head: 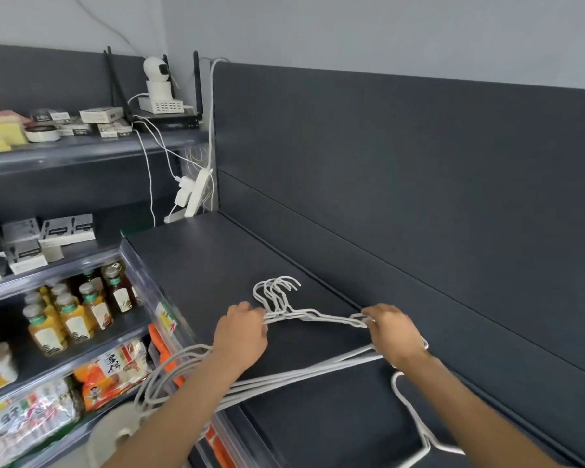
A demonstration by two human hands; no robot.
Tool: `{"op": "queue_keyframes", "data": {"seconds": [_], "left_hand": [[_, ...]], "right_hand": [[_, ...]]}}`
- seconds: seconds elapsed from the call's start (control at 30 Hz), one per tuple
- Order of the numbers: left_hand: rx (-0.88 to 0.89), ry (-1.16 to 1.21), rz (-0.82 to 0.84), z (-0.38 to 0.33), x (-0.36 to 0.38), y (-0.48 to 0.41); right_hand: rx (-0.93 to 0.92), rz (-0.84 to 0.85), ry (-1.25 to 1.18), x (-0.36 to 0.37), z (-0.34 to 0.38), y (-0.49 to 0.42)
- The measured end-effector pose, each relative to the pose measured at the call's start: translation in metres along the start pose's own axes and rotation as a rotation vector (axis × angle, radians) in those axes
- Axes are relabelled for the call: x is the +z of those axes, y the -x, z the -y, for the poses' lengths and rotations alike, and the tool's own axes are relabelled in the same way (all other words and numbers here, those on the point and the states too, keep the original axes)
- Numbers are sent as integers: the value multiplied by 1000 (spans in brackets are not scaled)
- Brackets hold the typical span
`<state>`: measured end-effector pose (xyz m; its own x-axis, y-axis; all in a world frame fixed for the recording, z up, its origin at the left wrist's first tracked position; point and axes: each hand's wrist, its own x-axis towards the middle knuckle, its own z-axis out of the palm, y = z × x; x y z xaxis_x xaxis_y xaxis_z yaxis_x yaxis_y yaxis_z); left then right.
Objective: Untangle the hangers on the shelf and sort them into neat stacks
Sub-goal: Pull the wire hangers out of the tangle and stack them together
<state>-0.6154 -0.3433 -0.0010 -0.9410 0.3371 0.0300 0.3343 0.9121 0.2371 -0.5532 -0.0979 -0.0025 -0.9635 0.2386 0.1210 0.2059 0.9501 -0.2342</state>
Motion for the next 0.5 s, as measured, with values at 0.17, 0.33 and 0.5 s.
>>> {"op": "queue_keyframes", "data": {"seconds": [0.17, 0.33, 0.5], "left_hand": [[138, 45, 4, -48, 8, 14], [243, 68, 48, -95, 19, 35], [376, 90, 73, -158, 30, 73]], "right_hand": [[4, -33, -7, -12, -20, 45], [63, -21, 52, -29, -53, 105], [166, -17, 65, -50, -96, 183]]}}
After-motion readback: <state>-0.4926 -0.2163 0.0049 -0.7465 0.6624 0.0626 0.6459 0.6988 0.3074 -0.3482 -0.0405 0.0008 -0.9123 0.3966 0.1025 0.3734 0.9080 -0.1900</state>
